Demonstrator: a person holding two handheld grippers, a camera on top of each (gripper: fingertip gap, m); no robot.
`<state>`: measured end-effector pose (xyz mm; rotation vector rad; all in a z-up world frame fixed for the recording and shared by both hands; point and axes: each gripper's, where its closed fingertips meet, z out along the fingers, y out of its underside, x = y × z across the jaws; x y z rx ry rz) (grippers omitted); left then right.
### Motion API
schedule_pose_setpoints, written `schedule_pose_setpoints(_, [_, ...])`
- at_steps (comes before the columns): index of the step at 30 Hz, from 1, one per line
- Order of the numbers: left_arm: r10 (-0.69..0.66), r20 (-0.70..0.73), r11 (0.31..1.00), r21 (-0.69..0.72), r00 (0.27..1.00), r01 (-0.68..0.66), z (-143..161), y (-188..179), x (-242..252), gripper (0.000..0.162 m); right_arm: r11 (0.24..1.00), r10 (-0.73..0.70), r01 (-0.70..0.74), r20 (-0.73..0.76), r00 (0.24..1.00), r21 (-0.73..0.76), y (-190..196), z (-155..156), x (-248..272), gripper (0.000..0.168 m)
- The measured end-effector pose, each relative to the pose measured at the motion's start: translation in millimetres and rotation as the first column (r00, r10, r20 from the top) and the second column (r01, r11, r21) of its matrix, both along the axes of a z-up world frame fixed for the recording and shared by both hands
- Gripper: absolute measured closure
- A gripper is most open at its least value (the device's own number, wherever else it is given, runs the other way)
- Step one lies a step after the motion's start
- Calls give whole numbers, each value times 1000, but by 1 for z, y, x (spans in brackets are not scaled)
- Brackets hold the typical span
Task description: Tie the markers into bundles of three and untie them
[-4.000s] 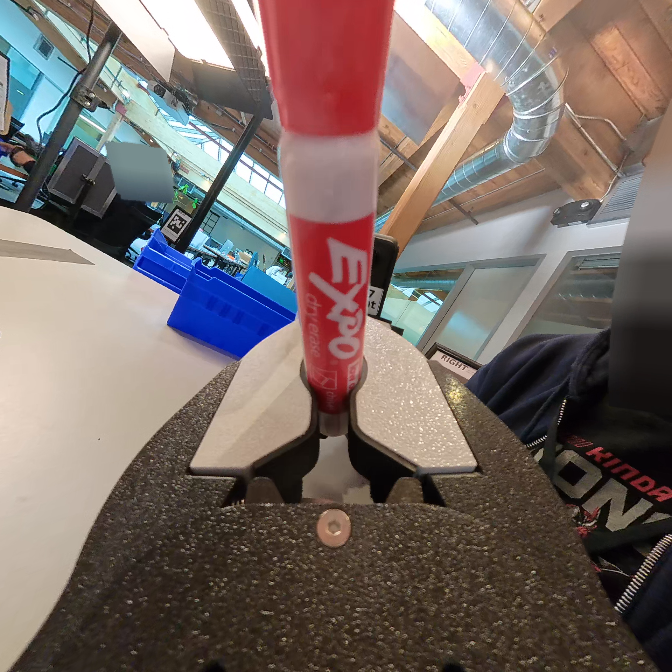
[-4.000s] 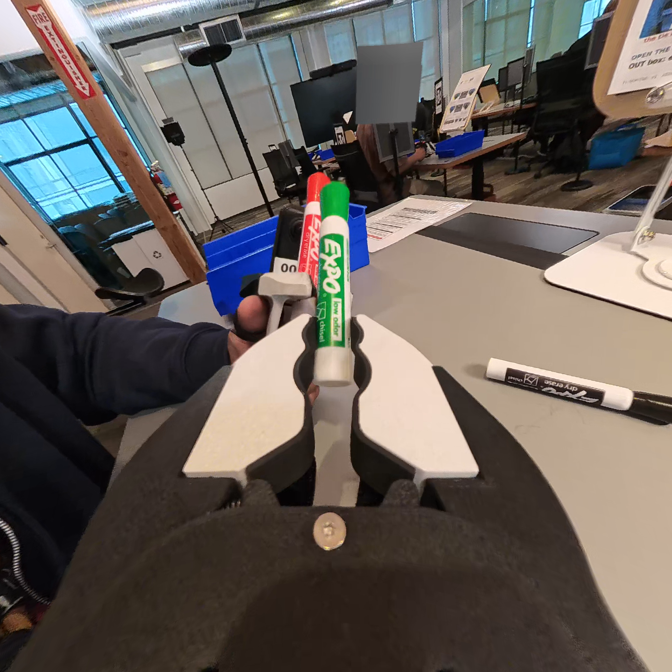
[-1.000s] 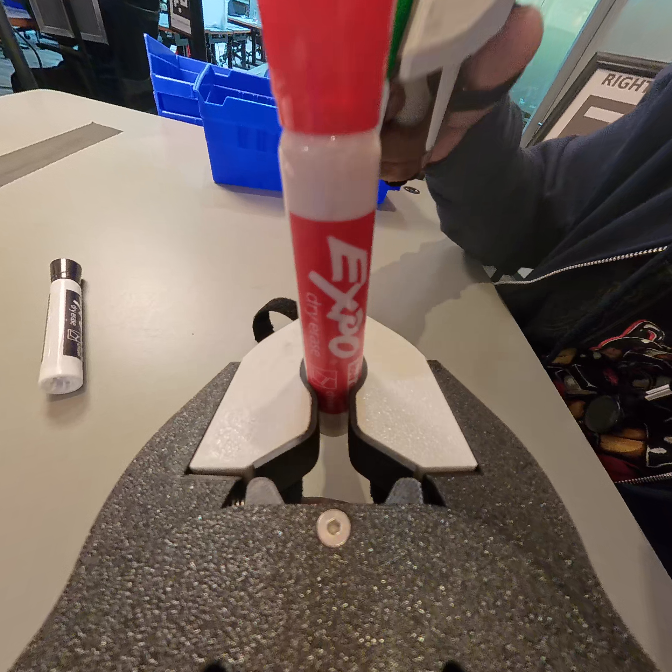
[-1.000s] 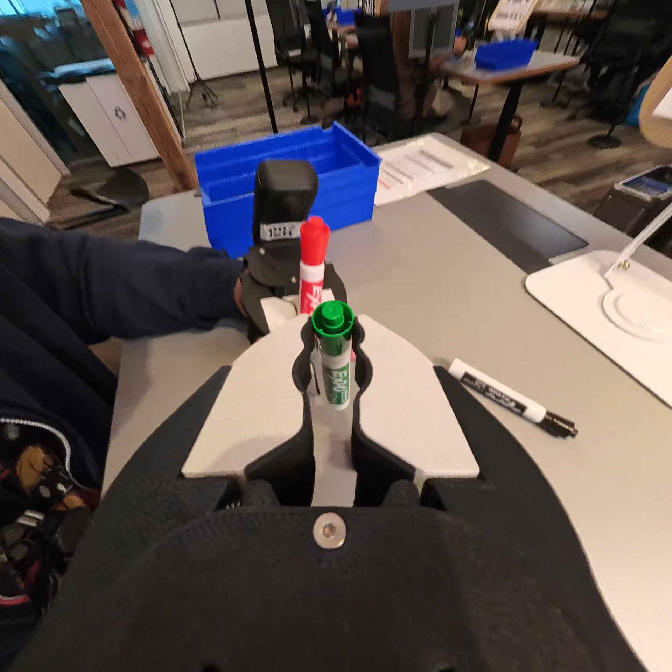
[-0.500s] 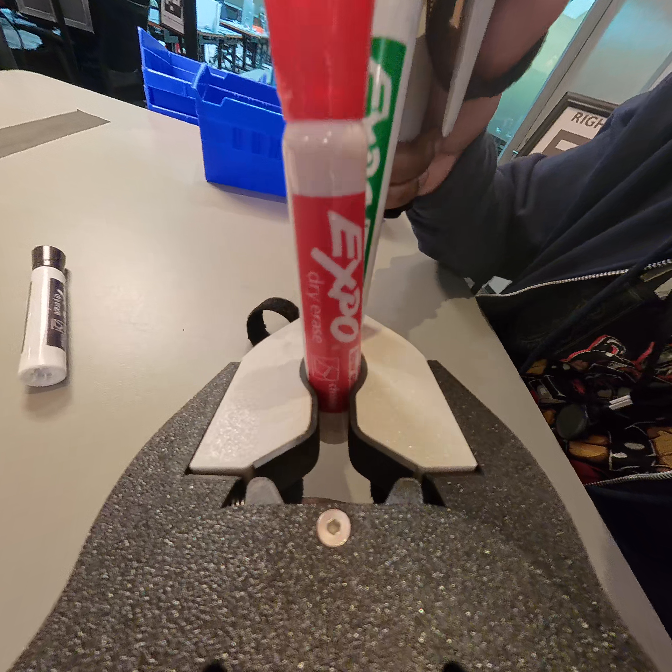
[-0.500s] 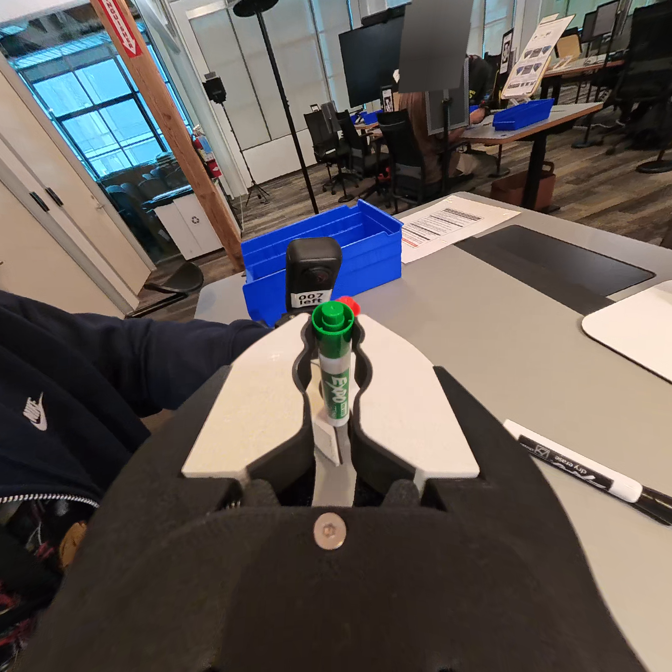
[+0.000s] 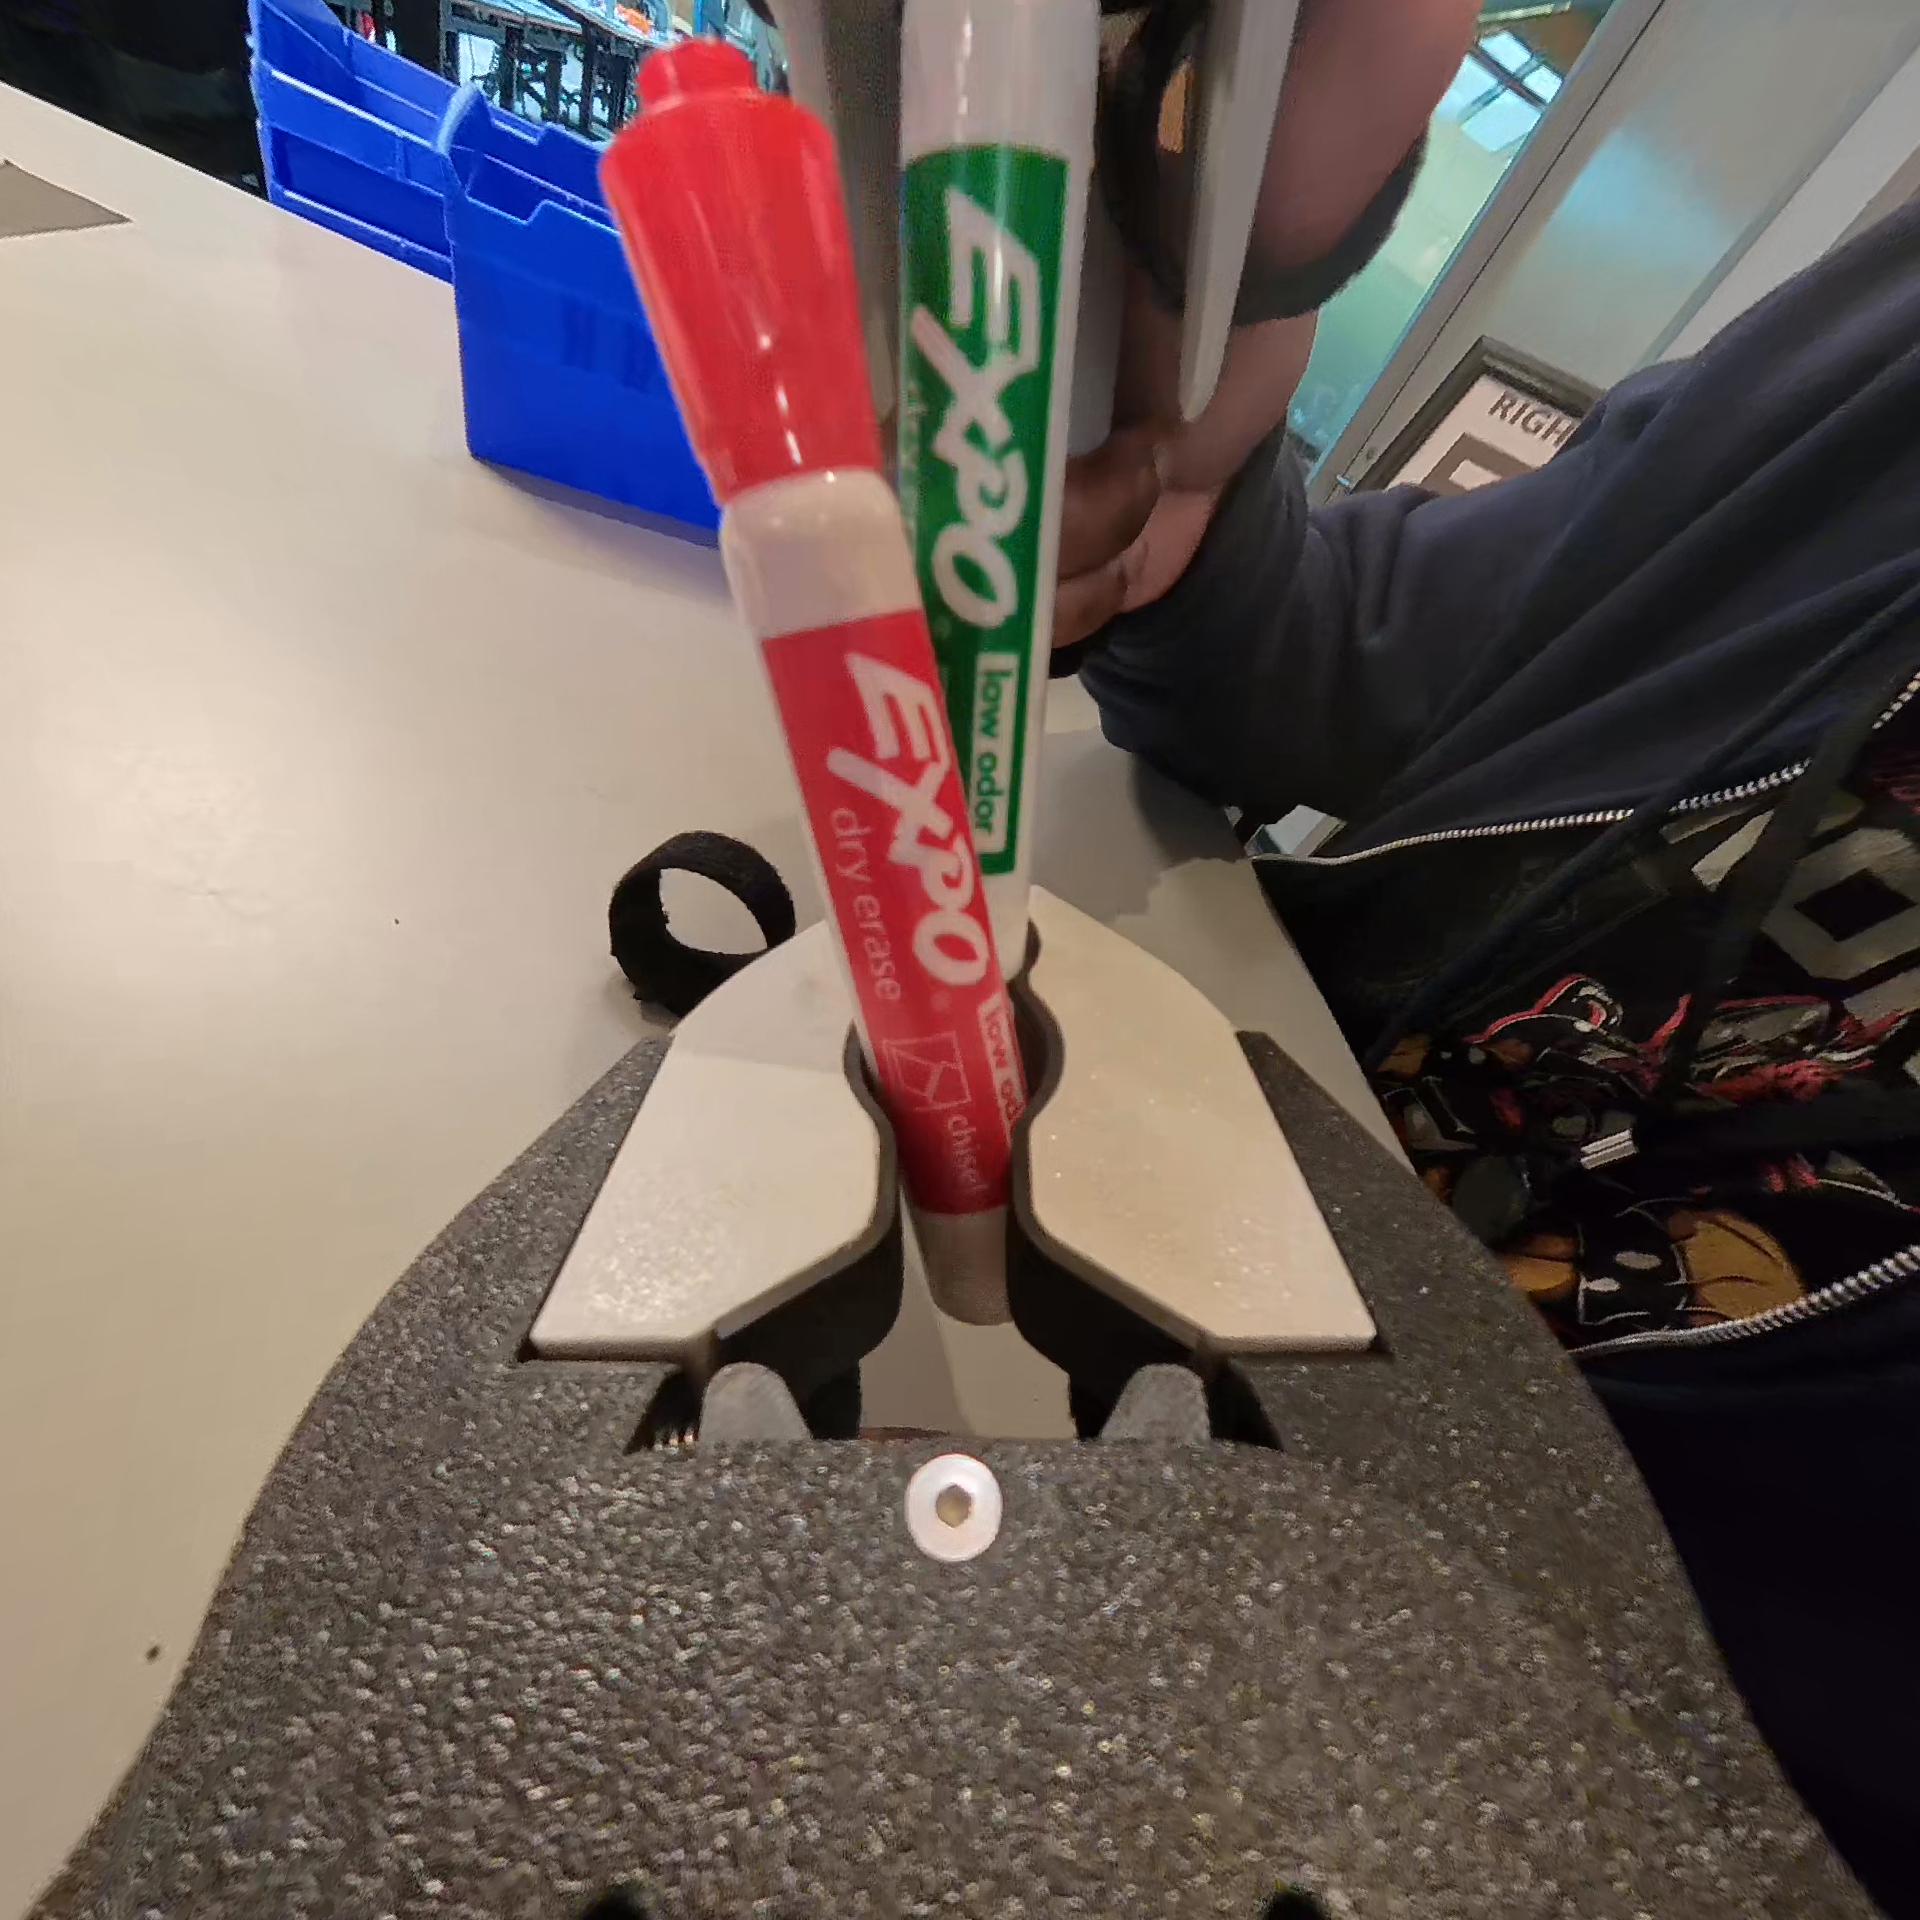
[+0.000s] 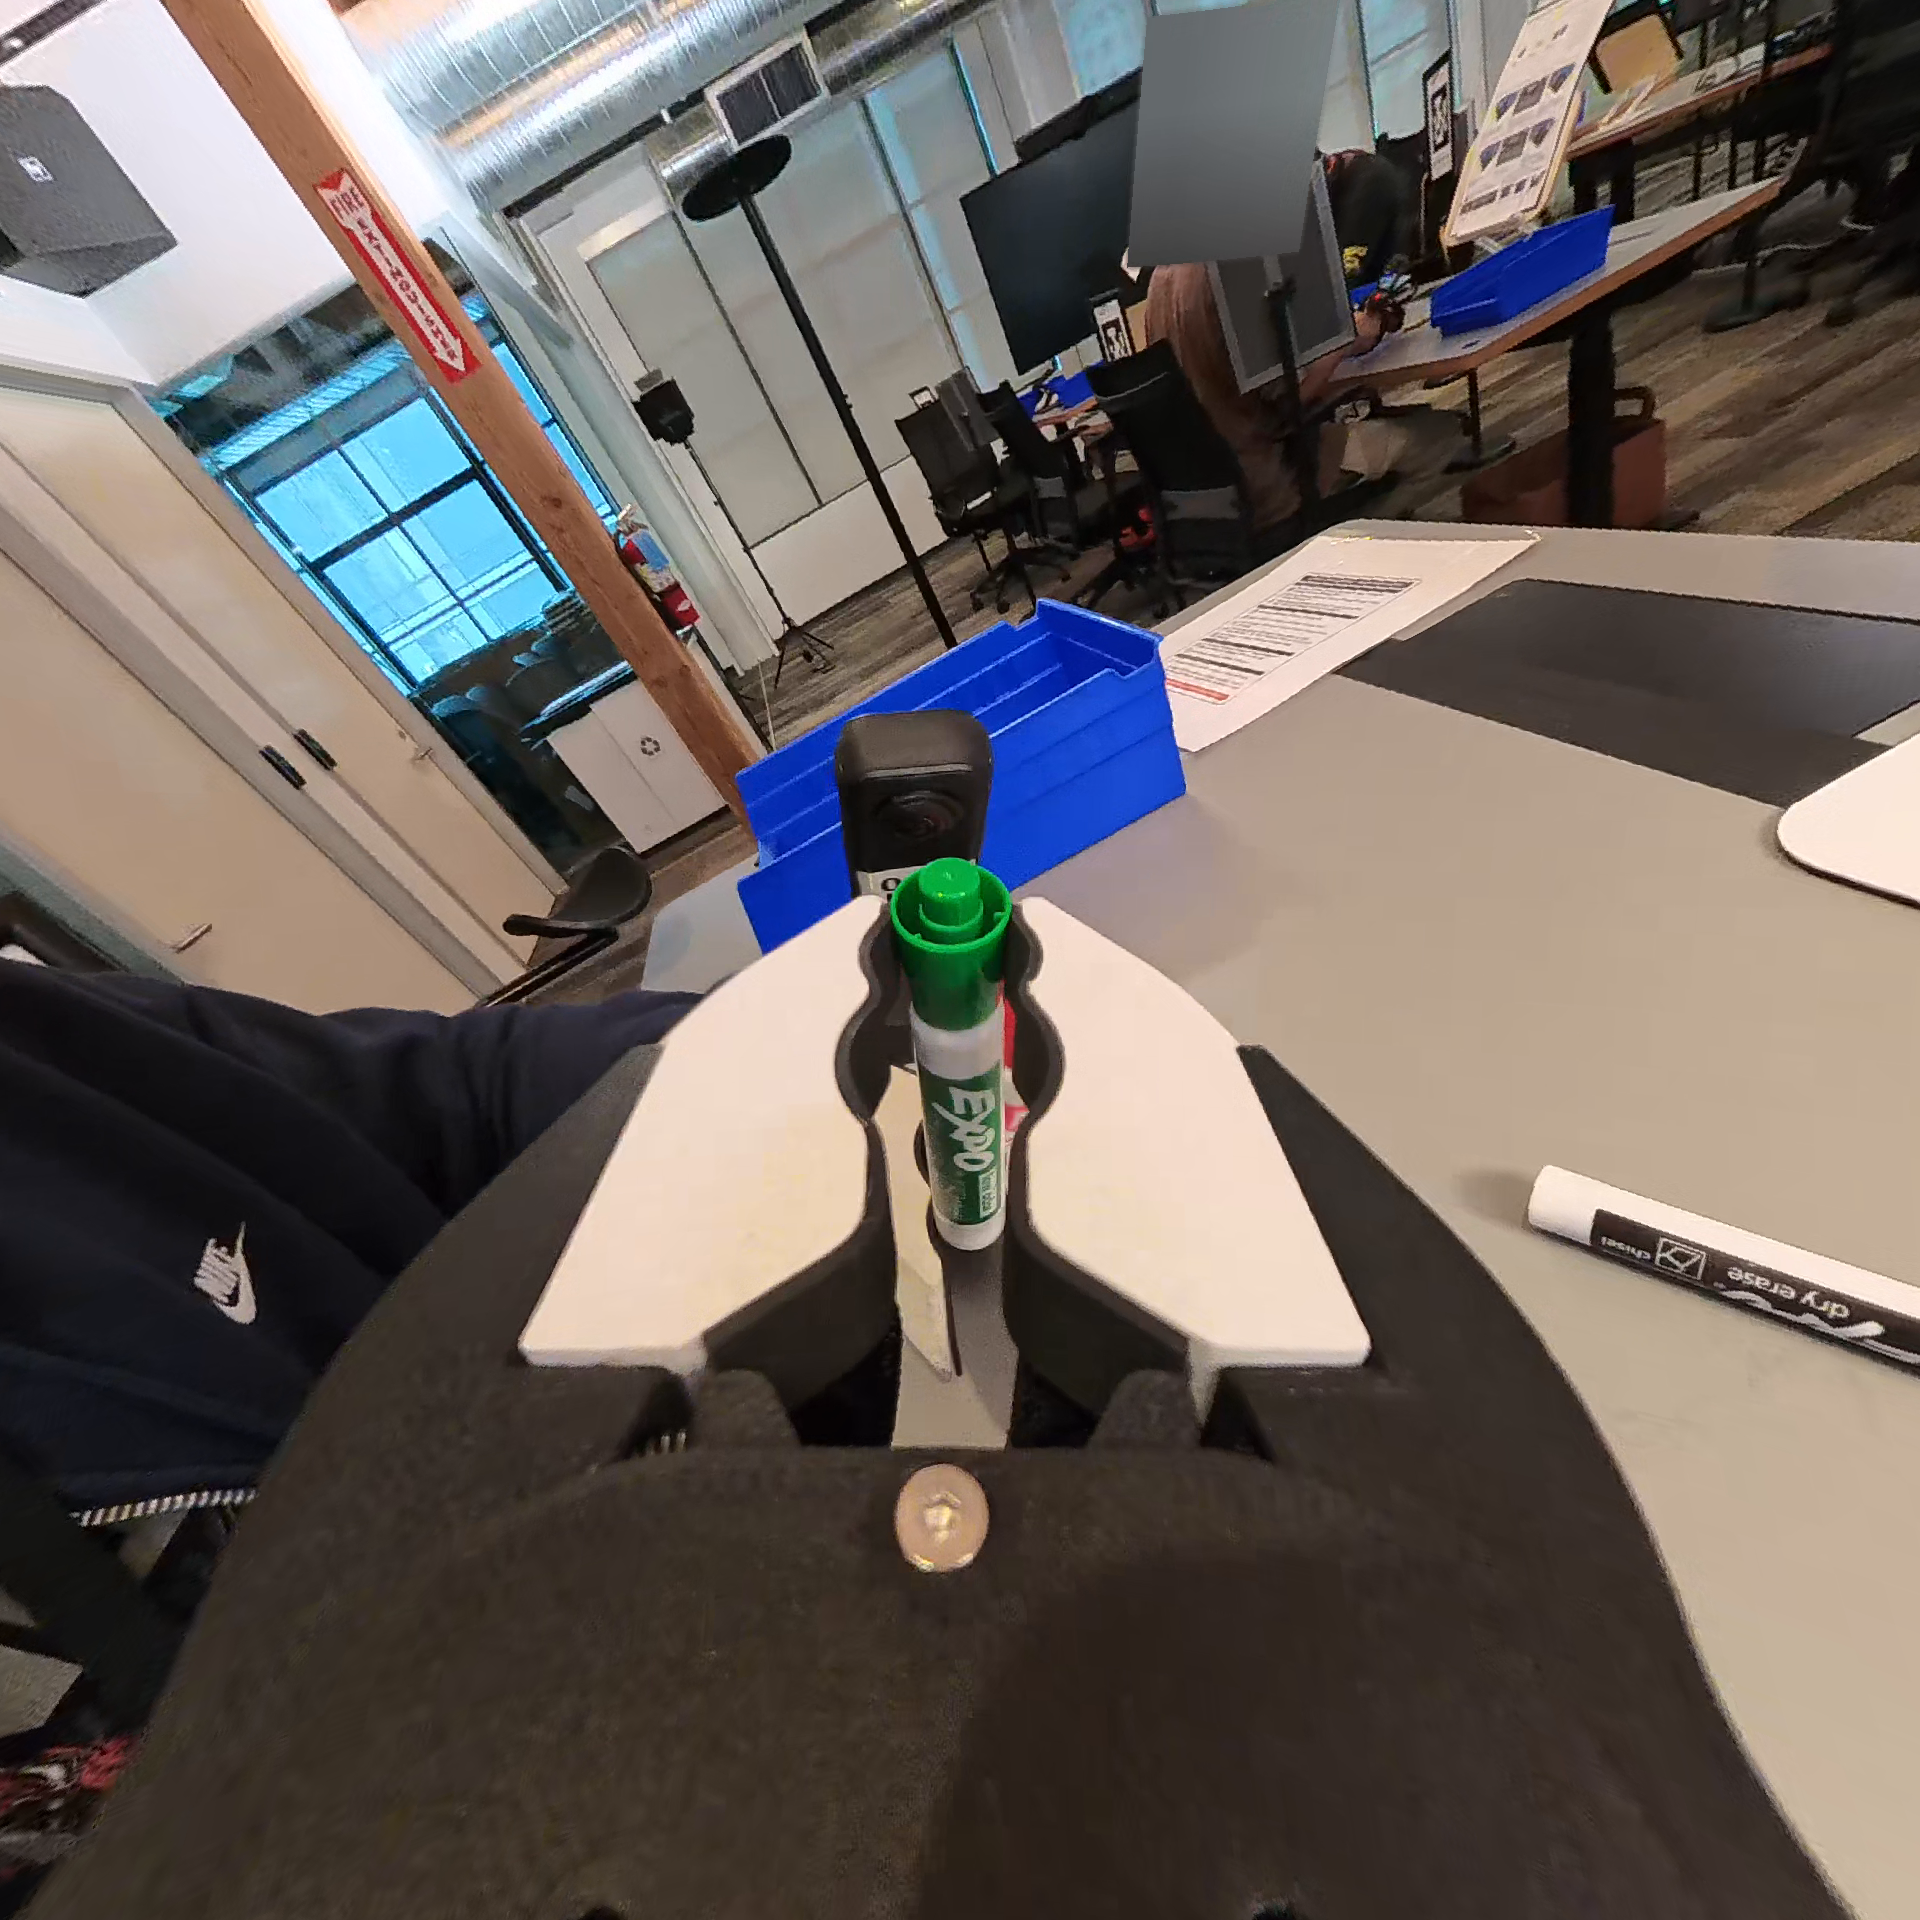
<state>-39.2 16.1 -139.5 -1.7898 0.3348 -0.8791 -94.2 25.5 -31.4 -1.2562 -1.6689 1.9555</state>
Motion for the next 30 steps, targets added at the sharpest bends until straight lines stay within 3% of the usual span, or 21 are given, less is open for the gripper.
schedule_pose_setpoints(12, [-16,162,996,-83,987,30,-1,3,5,142,997,-1,9,114,993,-75,3,-31,-9,150])
schedule_pose_setpoints(23, [55,138,986,-163,989,-32,-12,11,3,133,969,-26,70,183,983,-236,16,-51,-15,150])
schedule_pose_setpoints(30, [122,149,964,-252,981,-82,-22,17,-3,141,979,-53,96,228,972,-182,23,-61,-13,149])
